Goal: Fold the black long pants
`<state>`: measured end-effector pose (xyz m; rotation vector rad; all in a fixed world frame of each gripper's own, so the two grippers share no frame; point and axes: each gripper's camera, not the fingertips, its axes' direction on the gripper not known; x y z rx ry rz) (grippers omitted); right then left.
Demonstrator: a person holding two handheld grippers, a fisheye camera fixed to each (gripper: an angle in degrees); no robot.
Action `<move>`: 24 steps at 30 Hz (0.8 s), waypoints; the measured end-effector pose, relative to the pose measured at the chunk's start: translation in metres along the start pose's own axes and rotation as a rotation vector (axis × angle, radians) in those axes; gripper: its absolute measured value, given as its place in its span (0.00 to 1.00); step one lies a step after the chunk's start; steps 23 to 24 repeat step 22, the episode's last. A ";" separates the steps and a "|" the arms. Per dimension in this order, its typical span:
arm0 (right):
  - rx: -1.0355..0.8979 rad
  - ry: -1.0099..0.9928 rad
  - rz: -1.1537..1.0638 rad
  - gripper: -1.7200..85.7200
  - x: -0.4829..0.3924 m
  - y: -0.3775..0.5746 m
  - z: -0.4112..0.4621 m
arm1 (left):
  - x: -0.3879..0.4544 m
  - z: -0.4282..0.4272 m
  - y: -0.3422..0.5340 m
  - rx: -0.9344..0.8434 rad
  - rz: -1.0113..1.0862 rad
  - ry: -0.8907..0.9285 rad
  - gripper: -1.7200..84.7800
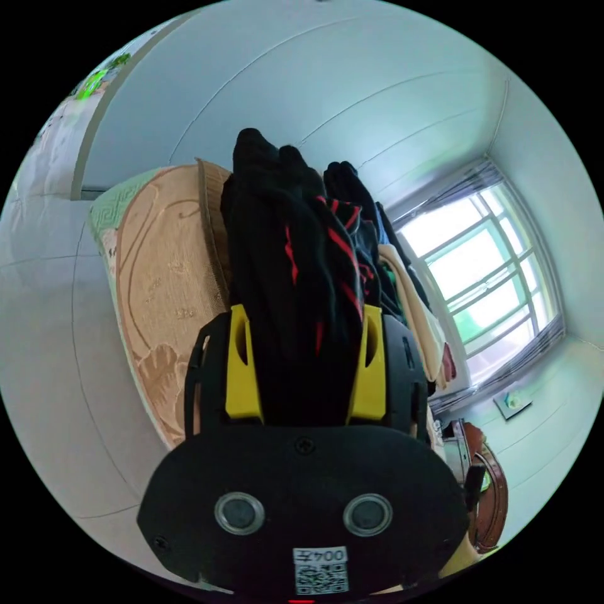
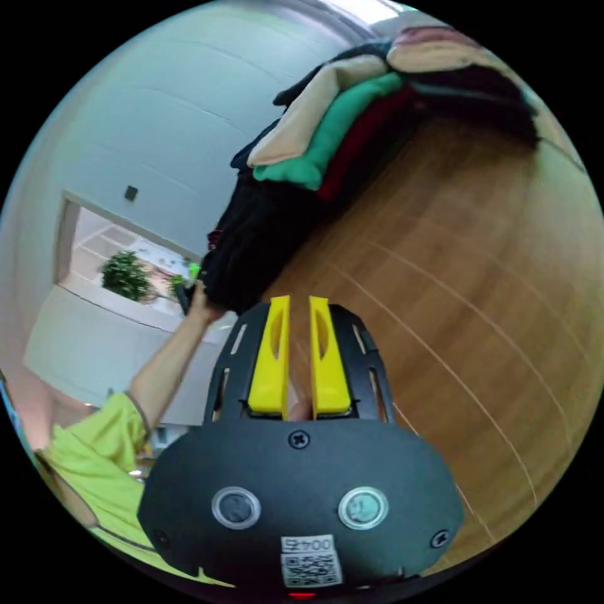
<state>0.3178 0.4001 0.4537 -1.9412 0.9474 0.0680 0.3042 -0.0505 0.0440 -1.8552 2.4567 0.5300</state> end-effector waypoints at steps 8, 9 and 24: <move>-0.073 0.927 0.078 0.01 0.046 0.264 -0.137 | -0.056 -0.092 0.199 -0.025 0.319 0.103 0.15; -0.115 0.989 0.119 0.01 0.055 0.300 -0.144 | -0.054 -0.093 0.219 -0.052 0.362 0.102 0.14; -0.078 0.978 0.354 0.02 0.121 0.472 -0.105 | 0.001 0.057 0.724 -0.508 1.206 -0.076 0.03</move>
